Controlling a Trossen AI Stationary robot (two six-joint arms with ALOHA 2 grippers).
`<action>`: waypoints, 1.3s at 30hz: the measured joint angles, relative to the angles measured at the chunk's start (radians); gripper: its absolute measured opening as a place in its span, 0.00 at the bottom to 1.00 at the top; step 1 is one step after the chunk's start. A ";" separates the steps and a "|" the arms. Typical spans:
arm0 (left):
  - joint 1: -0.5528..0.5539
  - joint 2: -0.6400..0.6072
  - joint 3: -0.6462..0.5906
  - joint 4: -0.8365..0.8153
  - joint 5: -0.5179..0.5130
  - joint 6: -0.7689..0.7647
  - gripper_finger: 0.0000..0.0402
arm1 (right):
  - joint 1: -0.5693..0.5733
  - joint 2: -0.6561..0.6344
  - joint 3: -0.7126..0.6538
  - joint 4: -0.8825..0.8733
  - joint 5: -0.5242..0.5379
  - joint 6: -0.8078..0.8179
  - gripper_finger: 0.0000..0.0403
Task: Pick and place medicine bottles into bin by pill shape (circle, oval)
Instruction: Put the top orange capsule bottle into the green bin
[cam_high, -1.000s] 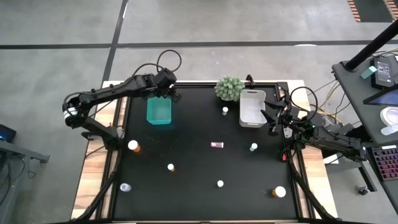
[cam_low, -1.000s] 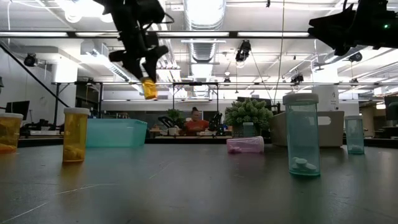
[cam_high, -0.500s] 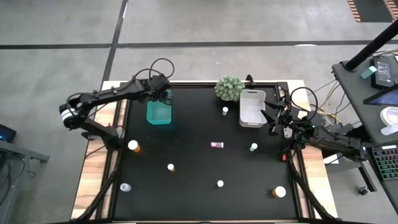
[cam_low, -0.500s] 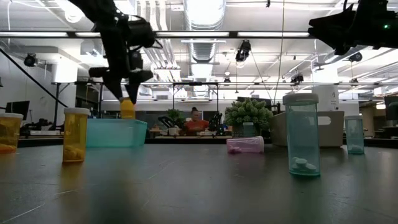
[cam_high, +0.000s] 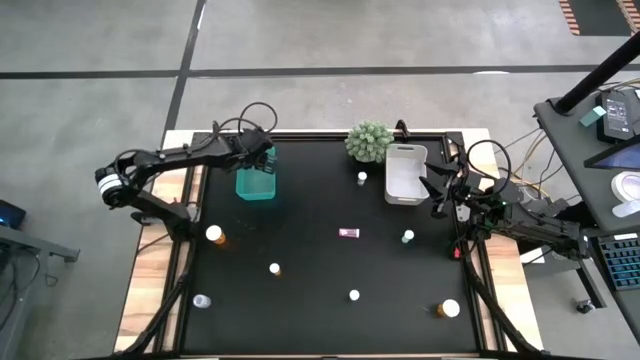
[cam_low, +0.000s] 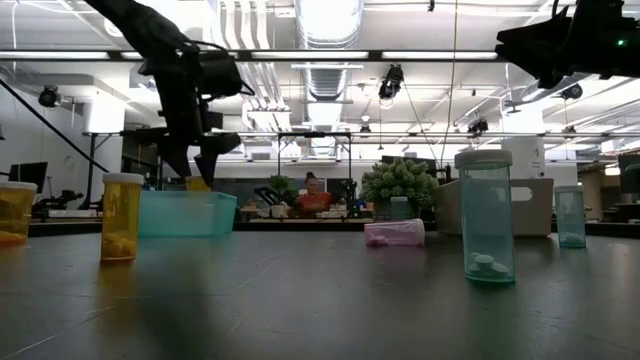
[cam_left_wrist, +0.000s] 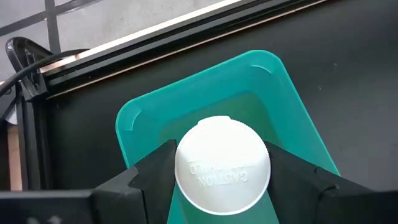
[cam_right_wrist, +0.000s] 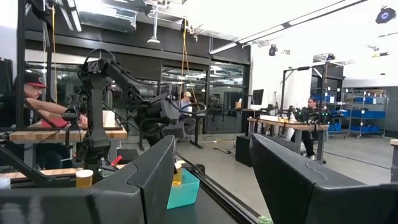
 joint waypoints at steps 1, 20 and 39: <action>0.000 0.000 -0.006 0.012 0.000 0.001 0.49 | 0.000 0.000 0.000 0.000 0.000 0.000 0.50; 0.006 0.115 -0.001 0.103 -0.022 0.077 0.49 | 0.000 0.000 0.000 0.000 0.000 0.000 0.50; 0.028 0.145 0.019 0.136 -0.018 0.102 0.49 | 0.000 0.000 0.000 0.000 0.000 0.001 0.50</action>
